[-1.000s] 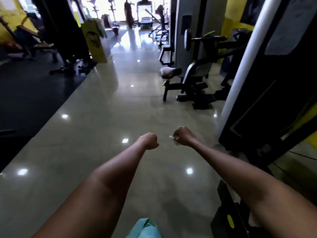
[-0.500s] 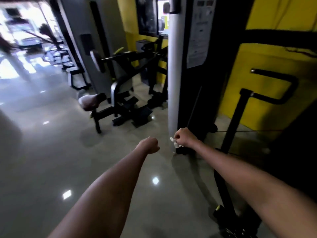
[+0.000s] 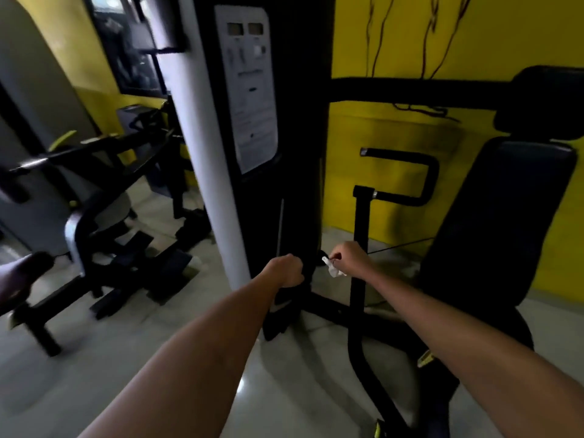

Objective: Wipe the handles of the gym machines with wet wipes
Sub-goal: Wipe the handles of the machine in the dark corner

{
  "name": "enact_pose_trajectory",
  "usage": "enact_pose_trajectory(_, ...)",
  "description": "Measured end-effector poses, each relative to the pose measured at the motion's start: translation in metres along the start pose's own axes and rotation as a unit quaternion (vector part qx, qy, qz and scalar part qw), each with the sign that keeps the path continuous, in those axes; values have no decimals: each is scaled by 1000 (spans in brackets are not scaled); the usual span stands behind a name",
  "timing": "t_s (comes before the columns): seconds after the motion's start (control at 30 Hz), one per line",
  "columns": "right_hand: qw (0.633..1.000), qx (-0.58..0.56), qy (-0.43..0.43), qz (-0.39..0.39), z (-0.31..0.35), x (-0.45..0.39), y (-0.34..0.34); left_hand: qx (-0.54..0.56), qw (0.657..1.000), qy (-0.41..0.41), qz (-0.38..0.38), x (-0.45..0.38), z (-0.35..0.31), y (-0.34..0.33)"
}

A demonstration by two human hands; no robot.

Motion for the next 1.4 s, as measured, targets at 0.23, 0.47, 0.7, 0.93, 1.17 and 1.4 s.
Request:
enact_pose_trajectory(0.23, 994, -27, -101, -42, -100, -51, 60, -22, 997, -73, -13, -114, -72, 58)
enact_pose_trajectory(0.47, 979, 3, -201, -23, -199, -86, 87, -25, 992, -119, -30, -233, -139, 64)
enact_pose_trajectory(0.7, 974, 14, -213, -77, -282, -145, 139, 1, 987, -145, -69, -354, -191, 78)
enact_pose_trajectory(0.93, 962, 90, -78, -245, -306, -204, 231, 129, 976, -135, -110, -450, -202, 62)
enact_pose_trajectory(1.17, 946, 195, -55, -254, -341, -225, 250, 275, 940, -100, -176, -477, -217, 37)
enact_pose_trajectory(1.4, 943, 195, -36, -266, -364, -244, 232, 297, 919, -69, -249, -484, -218, 30)
Point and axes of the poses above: each hand's wrist, its own x-axis away from the middle knuckle, its own y-axis out of the back of the hand, z = x × y, the point moved 7 cm from there along -x, towards the middle knuckle, and after that the axes turned 11 degrees about y, right-handed, at the moved point
